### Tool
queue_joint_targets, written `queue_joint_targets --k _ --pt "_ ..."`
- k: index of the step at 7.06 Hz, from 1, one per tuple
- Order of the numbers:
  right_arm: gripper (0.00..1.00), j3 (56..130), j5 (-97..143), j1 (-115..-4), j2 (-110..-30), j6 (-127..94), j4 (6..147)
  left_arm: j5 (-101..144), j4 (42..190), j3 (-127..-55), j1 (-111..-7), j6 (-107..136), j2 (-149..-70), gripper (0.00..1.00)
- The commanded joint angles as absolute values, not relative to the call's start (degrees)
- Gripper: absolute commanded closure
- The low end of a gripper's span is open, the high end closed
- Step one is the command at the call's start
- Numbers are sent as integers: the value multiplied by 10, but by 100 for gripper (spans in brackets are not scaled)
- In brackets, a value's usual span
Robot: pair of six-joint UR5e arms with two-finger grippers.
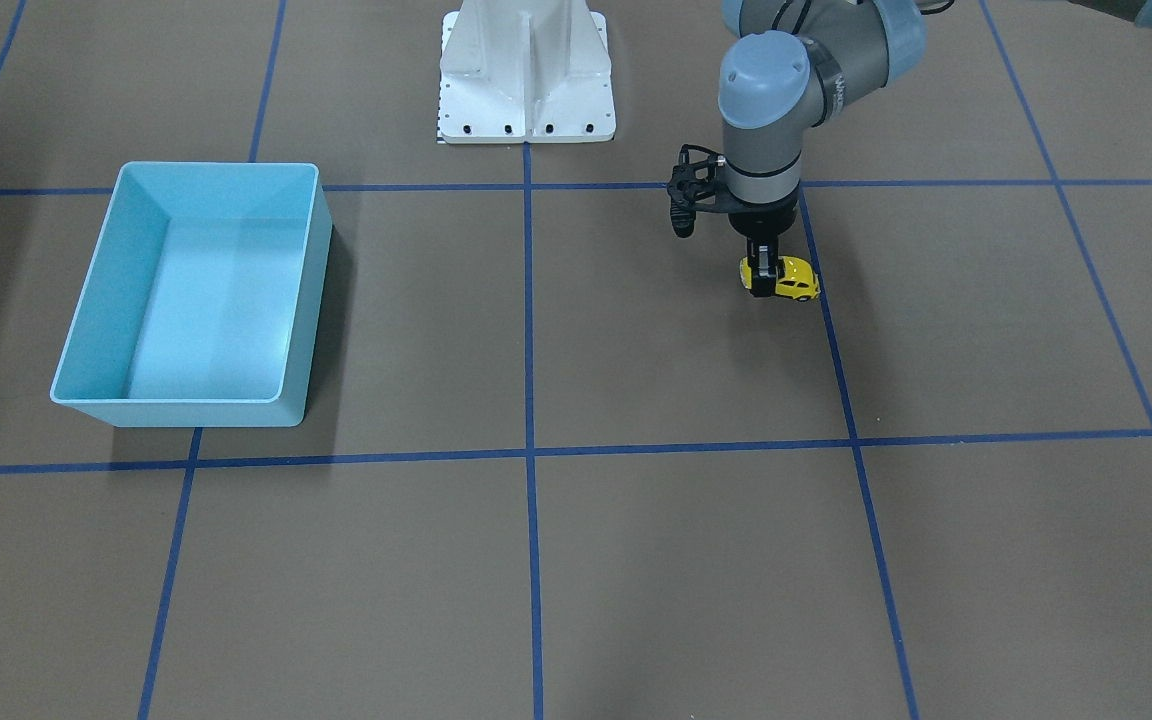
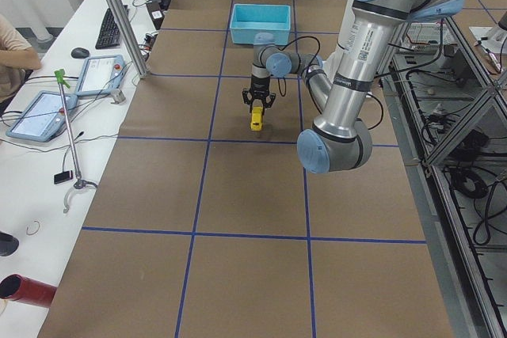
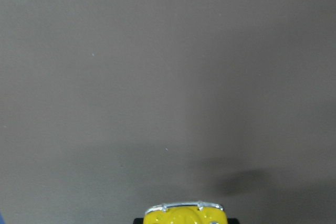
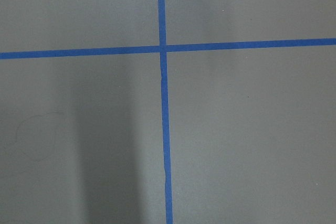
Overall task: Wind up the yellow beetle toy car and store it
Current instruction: 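Drag the yellow car backward along the table toward the robot with the left gripper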
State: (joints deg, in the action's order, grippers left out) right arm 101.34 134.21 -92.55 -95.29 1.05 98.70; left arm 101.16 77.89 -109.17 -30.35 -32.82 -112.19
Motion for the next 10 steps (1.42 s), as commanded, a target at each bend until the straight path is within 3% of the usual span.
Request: queue_joint_targets --k 1,10 --pt "0 1013 1342 -925 -954 11 987 1022 820 -1087 -303 -319 -1083 100" --pt "0 1009 1348 -925 -953 14 987 1033 981 -1069 -323 -359 -991 100"
